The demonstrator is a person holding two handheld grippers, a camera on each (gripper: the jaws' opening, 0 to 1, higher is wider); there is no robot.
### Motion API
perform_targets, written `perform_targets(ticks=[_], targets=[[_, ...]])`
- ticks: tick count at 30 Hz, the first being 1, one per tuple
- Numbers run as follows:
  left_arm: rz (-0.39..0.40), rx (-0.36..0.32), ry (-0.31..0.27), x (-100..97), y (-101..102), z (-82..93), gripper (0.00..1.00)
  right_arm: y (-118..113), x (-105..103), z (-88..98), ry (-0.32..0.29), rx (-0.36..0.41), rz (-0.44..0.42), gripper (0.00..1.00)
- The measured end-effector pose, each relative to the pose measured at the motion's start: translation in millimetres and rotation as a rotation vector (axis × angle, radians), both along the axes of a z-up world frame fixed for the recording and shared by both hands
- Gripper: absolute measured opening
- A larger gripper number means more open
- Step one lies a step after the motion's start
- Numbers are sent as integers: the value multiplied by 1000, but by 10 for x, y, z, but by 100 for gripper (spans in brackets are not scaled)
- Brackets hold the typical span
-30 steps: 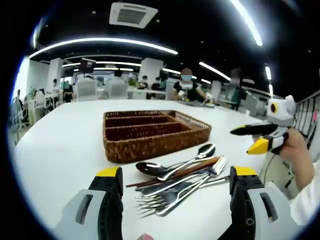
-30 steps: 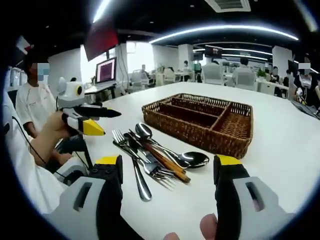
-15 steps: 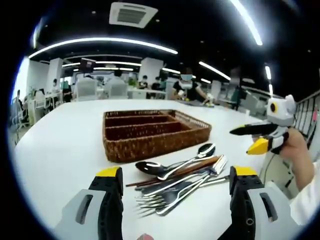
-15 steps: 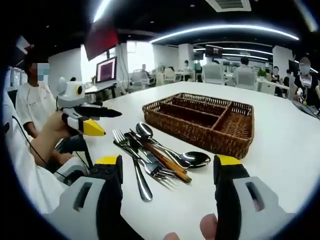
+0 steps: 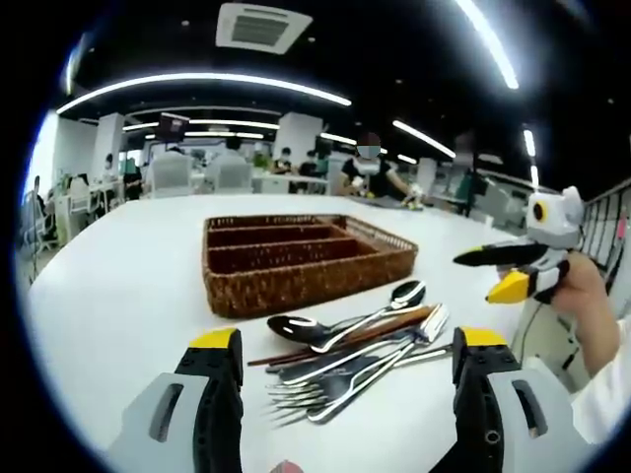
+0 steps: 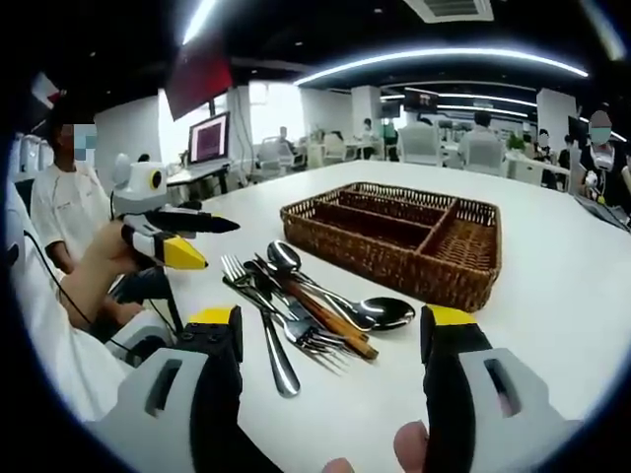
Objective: Arrange the knives, forks, and spoons in their matching storage slots by inserting each utensil handle-first until every utensil is classified and aligned in the correct compartment
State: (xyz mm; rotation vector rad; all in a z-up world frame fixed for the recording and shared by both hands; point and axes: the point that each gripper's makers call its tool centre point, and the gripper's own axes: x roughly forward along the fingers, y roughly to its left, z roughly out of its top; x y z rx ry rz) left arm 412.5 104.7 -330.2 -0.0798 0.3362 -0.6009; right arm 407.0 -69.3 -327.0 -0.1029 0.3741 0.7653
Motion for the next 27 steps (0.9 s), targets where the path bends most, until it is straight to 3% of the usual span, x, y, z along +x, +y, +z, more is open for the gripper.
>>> perform_targets(ticks=[27], targets=[[-2,-2,7,0,-15,-40,88,-7,-1,-95,37,-23,-3,76]])
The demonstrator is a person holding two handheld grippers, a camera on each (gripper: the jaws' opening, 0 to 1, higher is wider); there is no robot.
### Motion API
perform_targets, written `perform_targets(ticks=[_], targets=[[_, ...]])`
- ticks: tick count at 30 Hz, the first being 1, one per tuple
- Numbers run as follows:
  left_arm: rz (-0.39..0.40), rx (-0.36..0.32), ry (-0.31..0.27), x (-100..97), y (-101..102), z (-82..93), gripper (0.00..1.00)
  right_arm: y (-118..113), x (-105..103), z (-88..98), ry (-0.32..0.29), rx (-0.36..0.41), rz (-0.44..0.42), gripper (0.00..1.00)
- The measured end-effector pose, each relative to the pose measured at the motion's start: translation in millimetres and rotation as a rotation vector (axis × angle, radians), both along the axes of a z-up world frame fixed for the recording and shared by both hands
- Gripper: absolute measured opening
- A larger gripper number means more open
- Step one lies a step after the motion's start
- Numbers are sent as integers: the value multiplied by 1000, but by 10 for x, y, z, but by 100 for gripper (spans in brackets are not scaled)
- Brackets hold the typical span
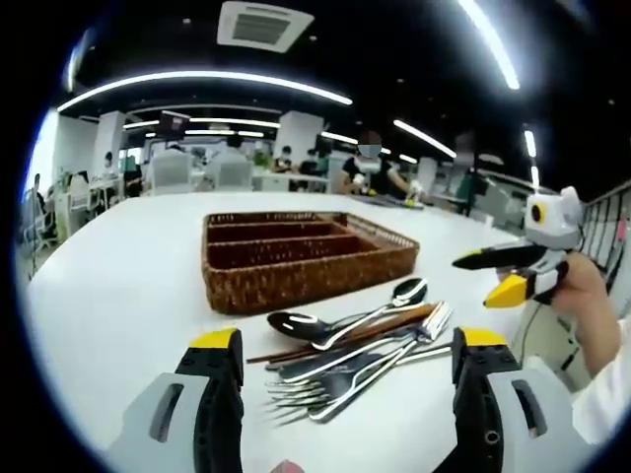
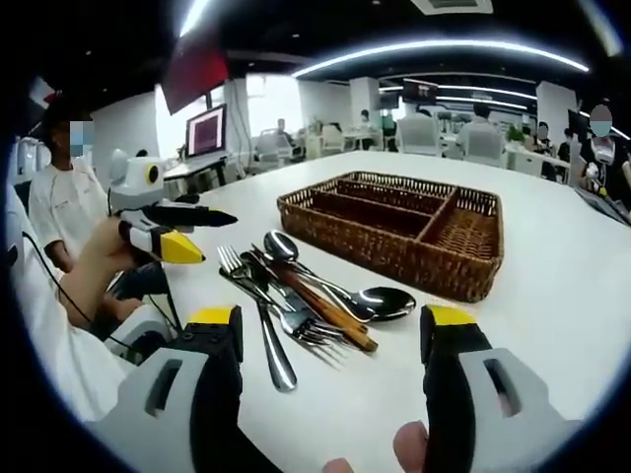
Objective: Arrange the knives, forks, and spoons in their matching storage slots by inserting each utensil handle-first until every utensil is classified and aligned in the correct compartment
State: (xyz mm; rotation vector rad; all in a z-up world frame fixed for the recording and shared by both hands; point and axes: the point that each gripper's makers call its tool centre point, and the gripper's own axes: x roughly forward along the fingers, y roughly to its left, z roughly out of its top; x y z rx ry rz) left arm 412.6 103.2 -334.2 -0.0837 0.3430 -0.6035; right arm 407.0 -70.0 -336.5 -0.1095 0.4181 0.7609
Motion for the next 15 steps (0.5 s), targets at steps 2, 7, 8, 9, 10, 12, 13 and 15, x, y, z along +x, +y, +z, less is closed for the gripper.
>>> perform_targets(ticks=[2,7,8,9,10,12,13,15], targets=[[-1,1,2,3,-6,-9,88,0,5,-17,7,-4,1,76],[-3,3,3,6,-9,-25,88,-1,17,-38,15,-9,1,75],[-3,5,3,8,-8,-31,88,-2,19,-44,18,-10,2,75],[-3,5,4,8,-7,-32,88,1,23,-47,20,-10,2,75],[-3,6,4,7,-7,-33,88,4,26,-49,22,-11,2,75],[-4,7,3,14,-9,-33,88,9,35,-64,30,-18,4,75],[-5,9,3,15,-11,-33,88,12,41,-68,33,-20,5,75],[-7,11,4,23,-7,-32,88,15,51,-78,40,-24,5,75]])
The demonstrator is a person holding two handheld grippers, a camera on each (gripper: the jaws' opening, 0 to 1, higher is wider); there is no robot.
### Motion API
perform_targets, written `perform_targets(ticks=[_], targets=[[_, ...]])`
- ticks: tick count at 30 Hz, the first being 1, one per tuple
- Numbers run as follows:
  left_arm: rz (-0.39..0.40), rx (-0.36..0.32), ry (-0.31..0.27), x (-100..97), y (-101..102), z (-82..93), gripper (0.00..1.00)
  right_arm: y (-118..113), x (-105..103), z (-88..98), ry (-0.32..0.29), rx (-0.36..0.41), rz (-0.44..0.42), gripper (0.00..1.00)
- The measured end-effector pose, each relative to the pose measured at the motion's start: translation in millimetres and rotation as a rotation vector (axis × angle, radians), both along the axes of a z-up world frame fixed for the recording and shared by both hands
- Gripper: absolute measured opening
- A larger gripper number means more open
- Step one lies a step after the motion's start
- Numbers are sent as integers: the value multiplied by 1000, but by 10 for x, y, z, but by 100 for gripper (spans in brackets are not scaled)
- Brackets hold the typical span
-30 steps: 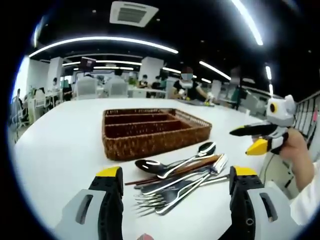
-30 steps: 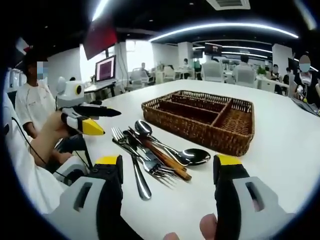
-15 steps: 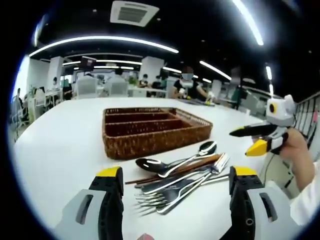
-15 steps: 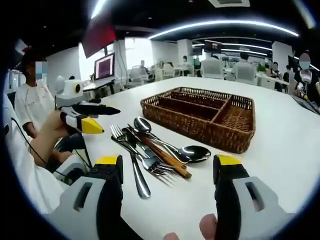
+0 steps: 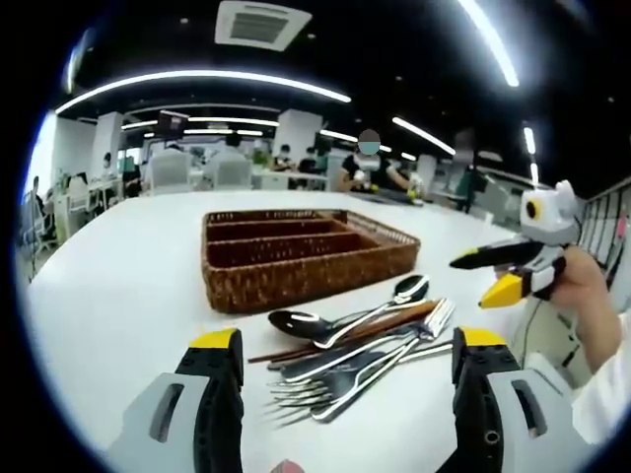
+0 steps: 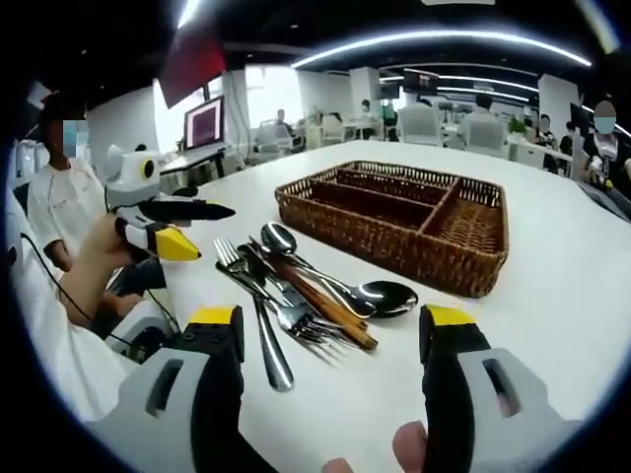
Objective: Arrange the knives, forks, and spoons in their matching storage slots by inserting each utensil handle-first until every utensil is classified and aligned in the correct compartment
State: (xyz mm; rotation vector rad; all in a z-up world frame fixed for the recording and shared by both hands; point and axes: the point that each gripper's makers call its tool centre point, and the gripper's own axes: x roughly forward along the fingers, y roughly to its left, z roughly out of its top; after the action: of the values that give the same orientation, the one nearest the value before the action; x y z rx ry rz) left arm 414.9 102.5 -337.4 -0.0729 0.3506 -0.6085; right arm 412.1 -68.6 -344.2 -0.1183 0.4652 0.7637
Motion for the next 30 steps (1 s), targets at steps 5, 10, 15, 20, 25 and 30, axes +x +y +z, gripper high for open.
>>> perform_targets(ticks=[5,10,15,20,25,30], targets=[[-5,7,1,23,-5,-13,88,-6,33,-13,8,-12,0,75],[-6,12,1,40,0,-19,88,-1,57,-22,13,-17,0,75],[-11,14,5,72,0,-34,88,7,76,-30,18,-24,2,75],[-18,20,11,97,-2,-32,88,14,105,-36,23,-31,5,75],[-18,28,17,119,19,-38,87,21,121,-32,22,-34,8,75],[-19,27,19,120,15,-39,87,32,144,-26,25,-37,12,74]])
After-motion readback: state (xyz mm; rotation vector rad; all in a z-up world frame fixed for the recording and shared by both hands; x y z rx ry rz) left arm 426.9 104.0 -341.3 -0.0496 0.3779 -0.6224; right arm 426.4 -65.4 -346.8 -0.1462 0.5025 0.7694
